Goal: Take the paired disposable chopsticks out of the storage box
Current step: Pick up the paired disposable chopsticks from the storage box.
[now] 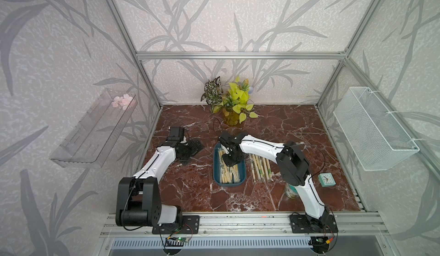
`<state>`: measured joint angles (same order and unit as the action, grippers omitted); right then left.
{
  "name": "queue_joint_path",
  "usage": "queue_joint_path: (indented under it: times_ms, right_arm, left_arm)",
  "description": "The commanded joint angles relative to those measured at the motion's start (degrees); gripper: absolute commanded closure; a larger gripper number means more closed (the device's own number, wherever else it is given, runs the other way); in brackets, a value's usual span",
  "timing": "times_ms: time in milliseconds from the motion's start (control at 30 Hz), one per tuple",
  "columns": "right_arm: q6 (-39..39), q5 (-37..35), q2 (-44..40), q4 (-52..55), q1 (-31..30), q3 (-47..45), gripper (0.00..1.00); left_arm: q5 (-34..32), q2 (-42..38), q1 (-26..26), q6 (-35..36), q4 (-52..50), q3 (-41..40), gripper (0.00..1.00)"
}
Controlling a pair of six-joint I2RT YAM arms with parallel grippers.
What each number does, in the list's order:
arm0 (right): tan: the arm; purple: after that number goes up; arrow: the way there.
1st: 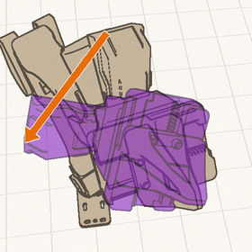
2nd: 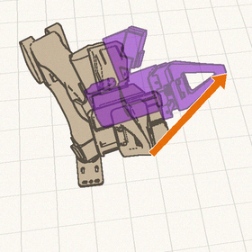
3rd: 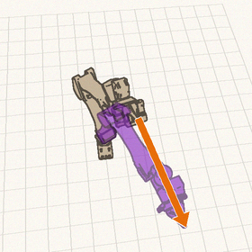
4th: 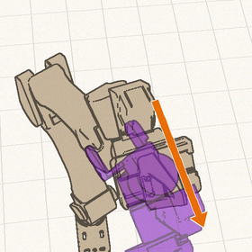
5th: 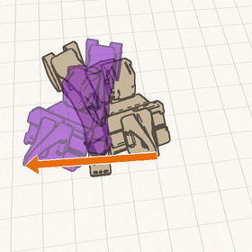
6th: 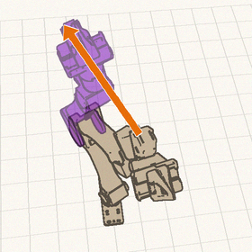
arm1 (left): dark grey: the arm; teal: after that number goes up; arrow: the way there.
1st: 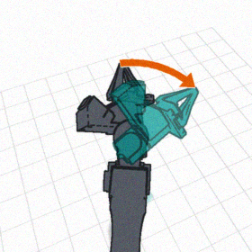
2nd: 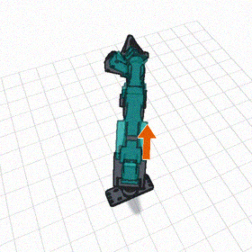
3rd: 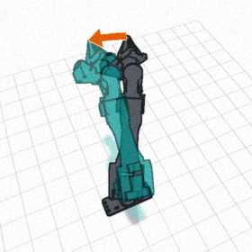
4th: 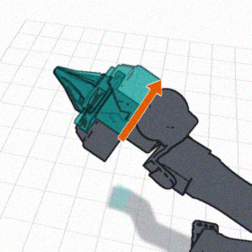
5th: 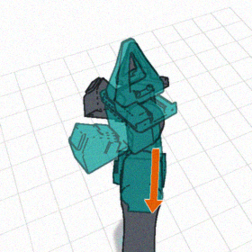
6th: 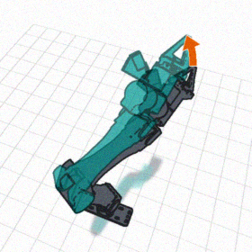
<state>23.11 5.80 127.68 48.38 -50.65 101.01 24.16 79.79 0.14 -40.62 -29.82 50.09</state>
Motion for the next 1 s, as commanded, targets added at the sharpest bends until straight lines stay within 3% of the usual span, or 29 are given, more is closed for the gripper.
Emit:
queue_joint_path:
  times_ms: [0, 300, 967]
  right_arm:
    - [-0.6, -1.1, 1.4, 1.7, -0.3, 1.0, 0.79]
    - [0.1, 0.5, -0.5, 1.6, -0.3, 0.8, 0.91]
    - [7.7, 7.7, -11.8, -1.8, 3.6, -1.9, 0.95]
  left_arm:
    - [0.7, -1.3, 0.5, 0.8, -0.6, -0.8, 0.01]
    - [0.9, -1.1, 0.6, 1.0, -0.6, -0.8, 0.01]
    - [1.7, 0.0, 0.9, 1.3, -0.5, 0.3, 0.01]
